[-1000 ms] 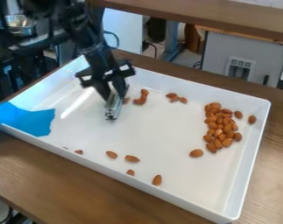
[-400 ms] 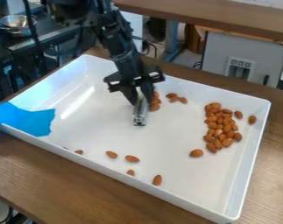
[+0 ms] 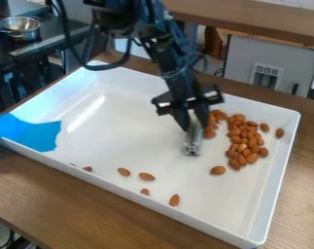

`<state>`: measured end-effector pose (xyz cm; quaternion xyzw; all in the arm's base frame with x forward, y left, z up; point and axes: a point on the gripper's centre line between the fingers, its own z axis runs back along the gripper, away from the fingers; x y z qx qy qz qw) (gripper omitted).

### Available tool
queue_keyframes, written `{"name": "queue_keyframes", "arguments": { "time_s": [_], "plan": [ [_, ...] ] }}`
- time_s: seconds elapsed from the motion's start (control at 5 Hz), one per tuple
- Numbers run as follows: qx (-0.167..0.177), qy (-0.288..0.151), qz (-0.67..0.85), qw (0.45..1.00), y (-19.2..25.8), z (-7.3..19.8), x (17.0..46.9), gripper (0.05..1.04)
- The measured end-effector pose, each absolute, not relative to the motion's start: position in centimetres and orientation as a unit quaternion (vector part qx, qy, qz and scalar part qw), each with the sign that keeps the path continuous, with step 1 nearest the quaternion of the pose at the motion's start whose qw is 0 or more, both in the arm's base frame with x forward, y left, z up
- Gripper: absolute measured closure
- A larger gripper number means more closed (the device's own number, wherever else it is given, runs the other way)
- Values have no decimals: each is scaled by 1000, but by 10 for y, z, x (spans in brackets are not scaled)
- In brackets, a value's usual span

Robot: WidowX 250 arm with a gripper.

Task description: Sweep into pile

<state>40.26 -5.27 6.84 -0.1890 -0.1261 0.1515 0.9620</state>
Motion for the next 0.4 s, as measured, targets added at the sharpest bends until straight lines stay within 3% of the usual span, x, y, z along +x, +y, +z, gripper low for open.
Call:
{"name": "queue_keyframes", "arguments": {
  "time_s": [0.4],
  "plan": [
    [-214,-122,118,962,-78,84,407,733]
  ]
}}
